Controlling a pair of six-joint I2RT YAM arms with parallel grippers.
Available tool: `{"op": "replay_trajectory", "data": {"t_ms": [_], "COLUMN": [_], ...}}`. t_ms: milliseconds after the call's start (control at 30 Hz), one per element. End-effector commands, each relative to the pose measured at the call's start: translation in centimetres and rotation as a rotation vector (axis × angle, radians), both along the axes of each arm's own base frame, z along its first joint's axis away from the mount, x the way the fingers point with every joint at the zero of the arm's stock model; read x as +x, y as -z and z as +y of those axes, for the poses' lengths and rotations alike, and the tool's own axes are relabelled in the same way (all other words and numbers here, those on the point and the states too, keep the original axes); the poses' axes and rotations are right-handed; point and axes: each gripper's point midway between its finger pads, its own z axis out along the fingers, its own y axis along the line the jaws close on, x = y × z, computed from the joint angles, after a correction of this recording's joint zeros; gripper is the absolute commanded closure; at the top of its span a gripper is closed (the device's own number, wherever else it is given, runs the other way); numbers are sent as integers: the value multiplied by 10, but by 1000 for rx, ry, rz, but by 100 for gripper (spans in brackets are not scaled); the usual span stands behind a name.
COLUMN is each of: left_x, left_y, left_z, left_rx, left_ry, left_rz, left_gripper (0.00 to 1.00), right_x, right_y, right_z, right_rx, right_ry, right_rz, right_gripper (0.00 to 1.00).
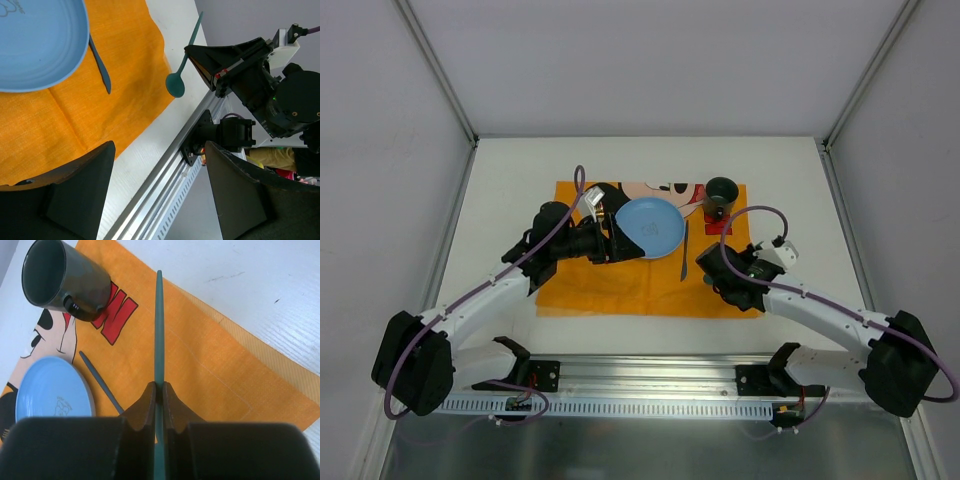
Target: Set the dinner table for one person
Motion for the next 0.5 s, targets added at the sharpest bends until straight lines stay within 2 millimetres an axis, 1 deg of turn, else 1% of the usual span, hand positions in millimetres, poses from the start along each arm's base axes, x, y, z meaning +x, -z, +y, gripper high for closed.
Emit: {"op": "replay_trajectory", "data": {"t_ms": [0, 33, 100, 133, 167, 200, 233, 267, 300, 400, 467], "left_x": [-1, 0, 0, 1, 1, 1, 0, 0, -1, -1, -1], "left_y": [1, 5, 8, 10, 10, 11, 11, 11, 11, 10, 10], "left_z": [2, 2, 2, 2, 1, 1, 2, 2, 2, 4, 5], "left_rx": [6, 11, 16, 16, 18, 19, 19, 19, 20, 28, 32], "left_ry": [-6, -9, -8, -10, -10, -10, -10, -9, -9, -12, -14], "left_rz": [-21, -13, 0, 6, 9, 12, 12, 6, 7, 0, -4], "left_gripper": [27, 27, 28, 28, 28, 29, 29, 28, 29, 29, 29], "right_x": [16, 20, 23, 23, 23, 25, 29, 27, 28, 26, 26], "right_y": [-20, -23, -18, -14, -10, -6, -5, 2, 3, -1, -9], "right_z": [1, 9, 12, 16, 16, 15, 21, 18, 18, 13, 9], "right_rx": [50, 74, 38, 53, 44, 44, 77, 57, 63, 32, 15], "right_ry": [100, 89, 58, 46, 31, 31, 14, 1, -2, -20, -36], "right_rz": [-85, -89, -44, -14, 9, 24, 21, 35, 30, 23, 8], "right_gripper": [99, 100, 100, 96, 69, 49, 31, 6, 1, 0, 1]}}
